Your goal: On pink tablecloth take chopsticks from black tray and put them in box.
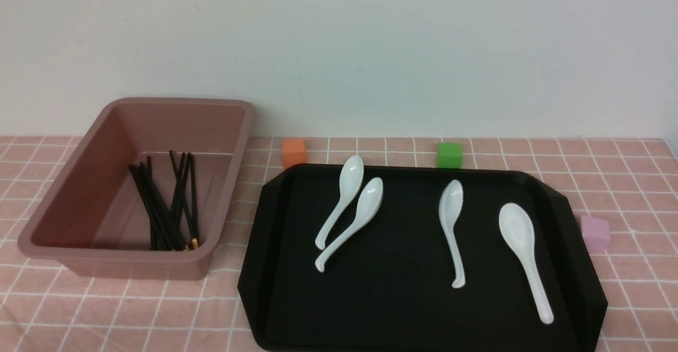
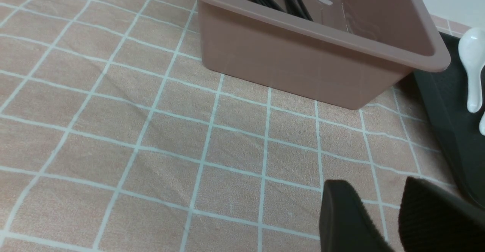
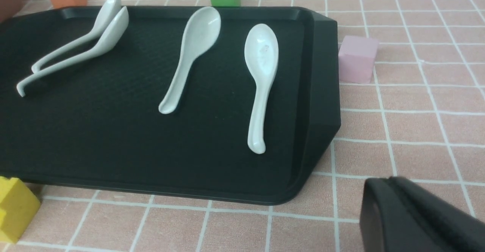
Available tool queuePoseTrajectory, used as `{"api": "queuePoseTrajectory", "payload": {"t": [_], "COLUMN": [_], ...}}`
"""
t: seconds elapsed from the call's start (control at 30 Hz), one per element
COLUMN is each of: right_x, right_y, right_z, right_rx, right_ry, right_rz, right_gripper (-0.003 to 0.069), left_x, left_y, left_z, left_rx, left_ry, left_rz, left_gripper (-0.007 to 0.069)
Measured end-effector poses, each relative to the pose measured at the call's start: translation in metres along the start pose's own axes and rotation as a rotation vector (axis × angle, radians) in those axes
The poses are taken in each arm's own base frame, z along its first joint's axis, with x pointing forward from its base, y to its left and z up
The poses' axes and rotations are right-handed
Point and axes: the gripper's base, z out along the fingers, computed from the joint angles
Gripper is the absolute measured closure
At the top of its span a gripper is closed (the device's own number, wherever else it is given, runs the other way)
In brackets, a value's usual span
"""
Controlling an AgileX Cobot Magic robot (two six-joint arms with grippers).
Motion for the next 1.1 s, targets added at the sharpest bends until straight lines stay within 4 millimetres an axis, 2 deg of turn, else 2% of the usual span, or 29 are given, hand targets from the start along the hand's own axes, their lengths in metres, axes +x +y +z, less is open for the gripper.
{"api": "queuePoseTrajectory", "payload": {"t": [1.1], "right_x": [0.0], "right_y": [0.0], "right_z": [0.0], "right_rx": [0.0], "right_ry": [0.0], "right_rz": [0.001], "right_gripper": [0.0595], "left_x": [0.0], "left_y": [0.0], "left_z": [0.0], "left_rx": [0.0], "left_ry": [0.0], "left_rz": [0.0], "left_gripper": [0.0386]}}
